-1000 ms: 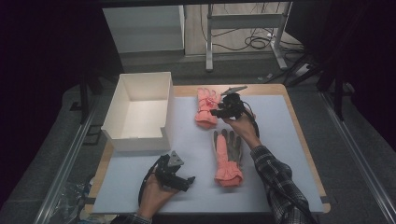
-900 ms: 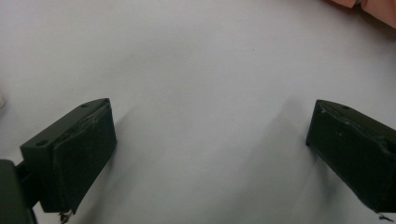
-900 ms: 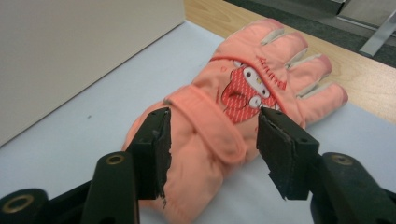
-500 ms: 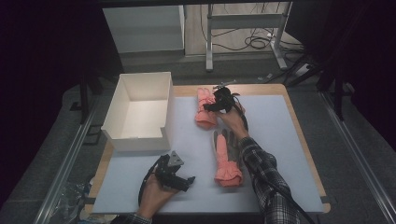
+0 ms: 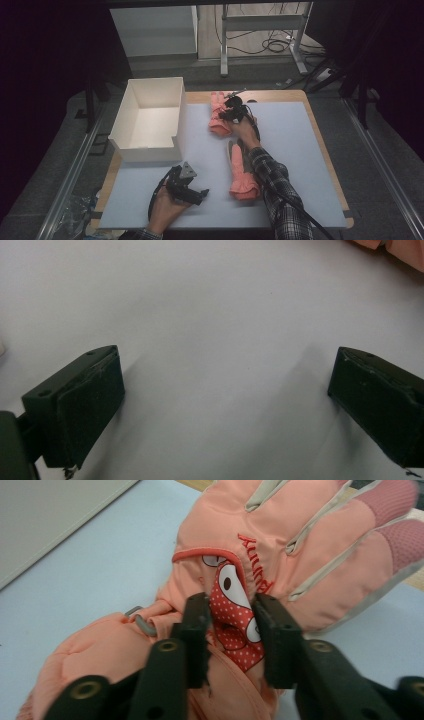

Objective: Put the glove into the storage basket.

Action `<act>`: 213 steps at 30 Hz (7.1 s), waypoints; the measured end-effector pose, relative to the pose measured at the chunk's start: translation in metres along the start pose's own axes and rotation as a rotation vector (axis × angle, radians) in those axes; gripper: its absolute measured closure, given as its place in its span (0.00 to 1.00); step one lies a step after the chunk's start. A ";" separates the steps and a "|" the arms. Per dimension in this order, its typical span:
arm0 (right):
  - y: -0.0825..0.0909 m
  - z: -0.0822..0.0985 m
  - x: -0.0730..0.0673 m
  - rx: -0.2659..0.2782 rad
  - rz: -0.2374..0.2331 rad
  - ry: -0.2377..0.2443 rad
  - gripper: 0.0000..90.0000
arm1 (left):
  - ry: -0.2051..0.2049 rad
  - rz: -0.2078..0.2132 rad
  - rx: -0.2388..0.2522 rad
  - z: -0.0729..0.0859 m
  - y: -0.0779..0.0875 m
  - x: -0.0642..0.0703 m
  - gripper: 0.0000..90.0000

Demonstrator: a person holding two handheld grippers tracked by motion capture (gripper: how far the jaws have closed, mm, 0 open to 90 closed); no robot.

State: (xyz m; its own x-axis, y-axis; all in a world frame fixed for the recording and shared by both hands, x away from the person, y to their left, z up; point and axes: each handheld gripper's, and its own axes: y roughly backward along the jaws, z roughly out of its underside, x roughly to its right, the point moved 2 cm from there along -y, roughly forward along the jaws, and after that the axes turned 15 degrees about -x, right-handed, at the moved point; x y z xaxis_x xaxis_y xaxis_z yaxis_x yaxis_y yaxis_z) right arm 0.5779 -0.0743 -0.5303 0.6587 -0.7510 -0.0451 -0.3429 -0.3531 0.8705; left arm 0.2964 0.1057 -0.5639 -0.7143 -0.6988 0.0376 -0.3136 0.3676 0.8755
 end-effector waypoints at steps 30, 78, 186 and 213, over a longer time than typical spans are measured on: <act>0.080 0.007 -0.010 0.091 -0.170 0.039 0.94 | 0.001 0.000 0.000 0.000 0.000 0.000 0.02; 0.179 0.166 -0.066 0.055 -0.248 0.062 0.93 | 0.001 -0.002 0.002 0.000 0.000 0.000 0.02; 0.120 0.236 -0.117 0.049 -0.171 0.247 0.95 | -0.023 0.013 -0.006 0.007 0.004 -0.005 0.01; 0.143 0.269 -0.008 0.048 0.106 -0.008 0.34 | -0.016 0.087 -0.001 -0.002 0.031 0.000 0.00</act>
State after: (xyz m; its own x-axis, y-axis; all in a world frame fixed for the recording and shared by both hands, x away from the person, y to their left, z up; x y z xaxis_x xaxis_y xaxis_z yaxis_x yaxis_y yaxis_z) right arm 0.3430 -0.2687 -0.5371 0.6118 -0.7899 0.0415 -0.4417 -0.2977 0.8463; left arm 0.2878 0.1155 -0.5357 -0.7491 -0.6540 0.1059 -0.2493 0.4263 0.8695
